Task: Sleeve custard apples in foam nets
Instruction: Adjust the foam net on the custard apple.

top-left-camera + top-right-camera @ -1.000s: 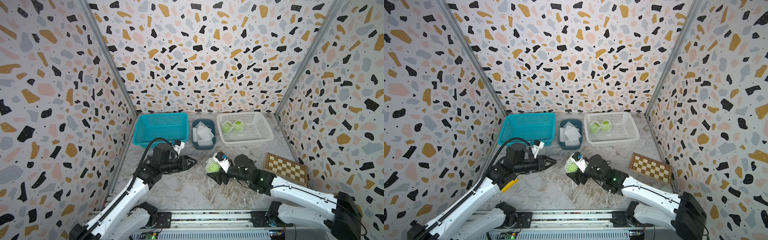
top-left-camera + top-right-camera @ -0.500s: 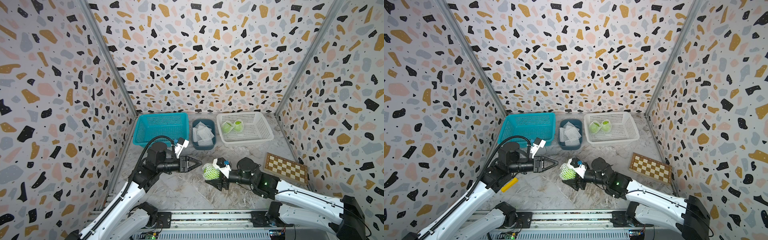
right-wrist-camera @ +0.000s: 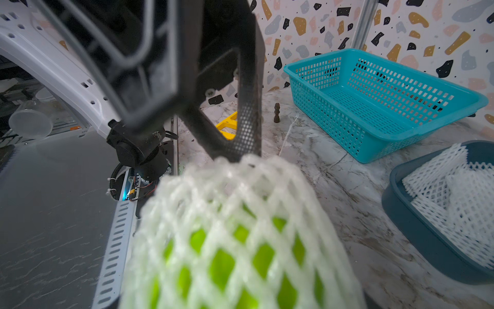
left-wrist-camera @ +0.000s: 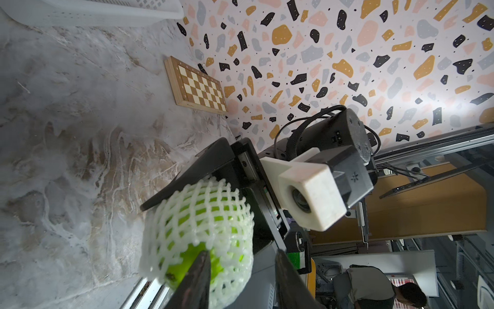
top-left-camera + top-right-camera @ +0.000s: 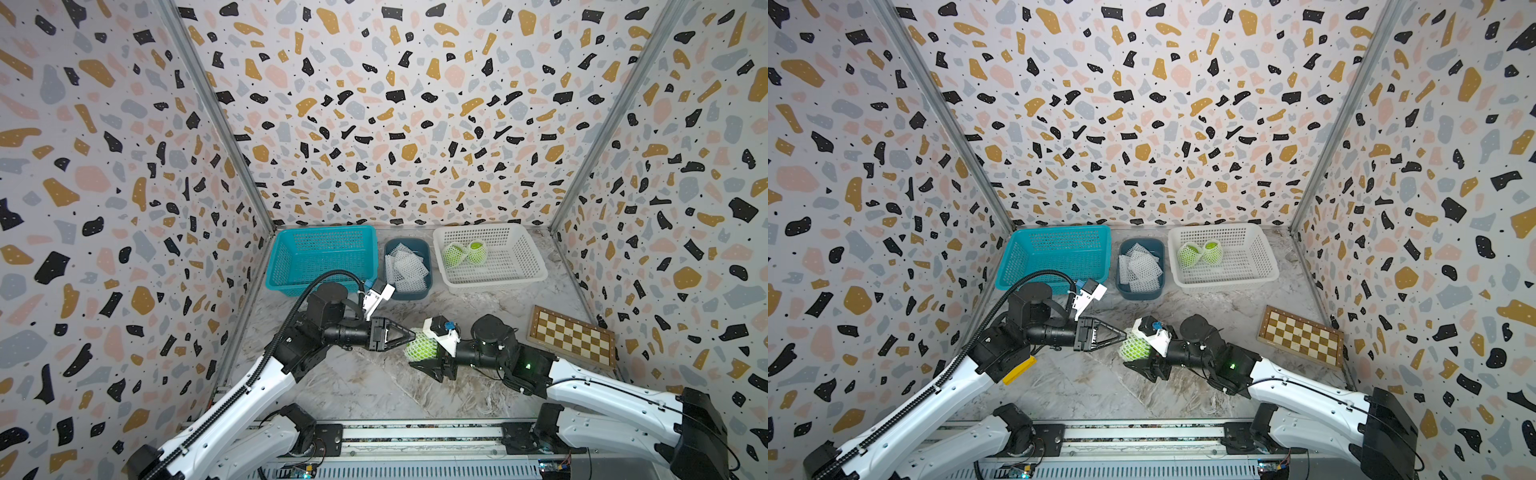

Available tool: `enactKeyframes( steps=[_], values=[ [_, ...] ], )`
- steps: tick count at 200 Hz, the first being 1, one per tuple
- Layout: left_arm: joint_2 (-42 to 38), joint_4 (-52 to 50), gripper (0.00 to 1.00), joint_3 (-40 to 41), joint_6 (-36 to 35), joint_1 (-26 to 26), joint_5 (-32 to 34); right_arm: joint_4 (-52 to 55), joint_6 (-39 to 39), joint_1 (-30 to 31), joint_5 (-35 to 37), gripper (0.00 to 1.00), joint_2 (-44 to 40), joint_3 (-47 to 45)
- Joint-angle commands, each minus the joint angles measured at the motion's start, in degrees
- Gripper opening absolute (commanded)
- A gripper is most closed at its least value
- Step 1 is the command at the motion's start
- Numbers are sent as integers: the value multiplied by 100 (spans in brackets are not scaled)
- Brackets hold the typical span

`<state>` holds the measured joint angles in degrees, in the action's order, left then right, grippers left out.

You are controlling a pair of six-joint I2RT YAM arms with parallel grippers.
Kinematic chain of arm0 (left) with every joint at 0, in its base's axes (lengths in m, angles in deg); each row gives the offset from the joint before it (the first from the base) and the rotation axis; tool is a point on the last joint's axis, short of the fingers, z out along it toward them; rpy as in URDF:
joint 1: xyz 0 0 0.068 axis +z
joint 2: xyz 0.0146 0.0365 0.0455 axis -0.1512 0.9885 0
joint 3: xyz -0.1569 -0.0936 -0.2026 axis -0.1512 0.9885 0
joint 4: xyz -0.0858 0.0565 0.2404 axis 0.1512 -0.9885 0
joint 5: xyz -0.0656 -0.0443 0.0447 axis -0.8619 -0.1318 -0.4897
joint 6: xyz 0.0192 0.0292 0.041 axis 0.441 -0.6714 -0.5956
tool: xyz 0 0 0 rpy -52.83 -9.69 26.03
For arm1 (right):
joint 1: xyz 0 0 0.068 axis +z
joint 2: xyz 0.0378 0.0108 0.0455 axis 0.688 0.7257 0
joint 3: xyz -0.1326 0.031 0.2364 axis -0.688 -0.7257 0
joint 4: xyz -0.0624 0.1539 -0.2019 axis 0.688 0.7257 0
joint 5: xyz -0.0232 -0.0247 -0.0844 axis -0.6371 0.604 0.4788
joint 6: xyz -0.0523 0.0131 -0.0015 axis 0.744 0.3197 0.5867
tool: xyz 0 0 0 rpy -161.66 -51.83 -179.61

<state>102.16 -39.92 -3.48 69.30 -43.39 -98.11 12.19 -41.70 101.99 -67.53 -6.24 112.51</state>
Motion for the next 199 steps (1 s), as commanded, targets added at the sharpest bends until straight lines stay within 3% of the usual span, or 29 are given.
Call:
enactKeyframes(
  steps=[1,46,79,107,199],
  values=[
    [82,-220,39,-277,-237,-35,124,-17,44,26,-12,75,-32,274],
    [115,198,33,-232,-23,-81,40,53,60,20,6,74,110,310],
    [189,119,10,-223,-74,-81,44,5,41,24,45,73,100,292],
    [220,-25,0,-235,-171,-81,126,-15,37,20,39,73,25,275],
    [36,-838,0,-363,-517,-63,826,-39,-75,-25,74,73,-214,126]
  ],
)
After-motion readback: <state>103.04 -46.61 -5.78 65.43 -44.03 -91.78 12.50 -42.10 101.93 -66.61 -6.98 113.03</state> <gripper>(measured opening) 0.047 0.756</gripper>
